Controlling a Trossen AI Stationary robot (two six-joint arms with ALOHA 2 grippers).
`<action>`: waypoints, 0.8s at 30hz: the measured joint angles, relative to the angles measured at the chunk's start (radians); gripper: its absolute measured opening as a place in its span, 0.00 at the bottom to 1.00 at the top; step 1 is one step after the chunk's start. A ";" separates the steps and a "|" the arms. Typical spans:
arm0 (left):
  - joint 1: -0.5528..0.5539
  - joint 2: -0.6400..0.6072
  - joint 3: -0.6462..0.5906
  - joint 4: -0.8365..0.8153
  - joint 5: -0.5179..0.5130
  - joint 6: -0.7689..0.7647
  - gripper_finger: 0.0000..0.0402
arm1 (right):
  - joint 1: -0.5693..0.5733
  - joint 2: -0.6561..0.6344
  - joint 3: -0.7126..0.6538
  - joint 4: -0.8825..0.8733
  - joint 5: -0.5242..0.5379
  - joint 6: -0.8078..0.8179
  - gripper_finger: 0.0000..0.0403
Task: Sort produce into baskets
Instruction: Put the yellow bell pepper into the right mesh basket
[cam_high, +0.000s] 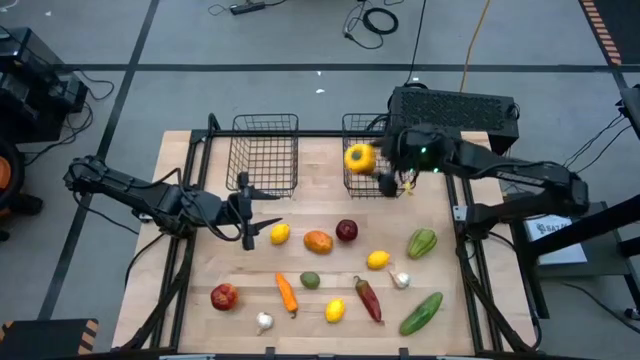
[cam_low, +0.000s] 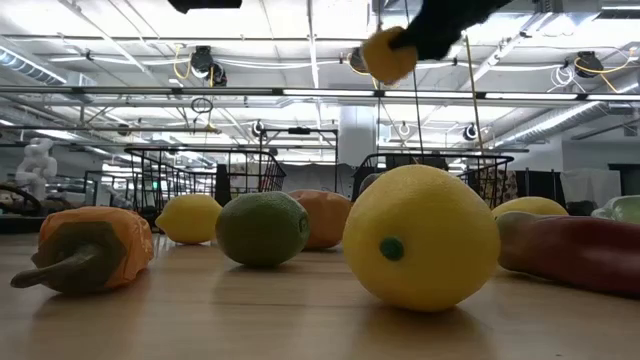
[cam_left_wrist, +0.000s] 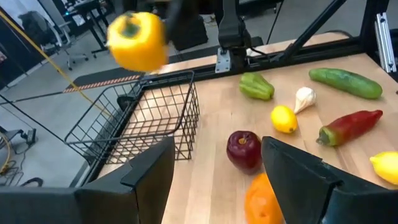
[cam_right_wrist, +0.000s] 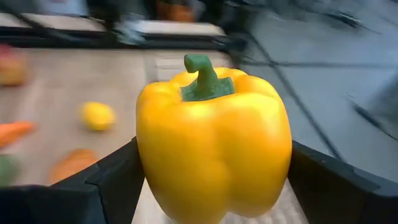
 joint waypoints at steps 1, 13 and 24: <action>0.000 0.000 0.000 -0.008 0.000 0.000 0.61 | -0.026 -0.012 -0.010 -0.004 0.020 0.002 0.83; 0.000 0.000 0.000 -0.029 0.001 -0.003 0.61 | -0.226 0.019 -0.374 0.408 0.039 0.177 0.83; 0.000 0.000 0.000 -0.025 0.002 -0.002 0.61 | -0.226 0.202 -0.438 0.594 0.073 0.282 0.83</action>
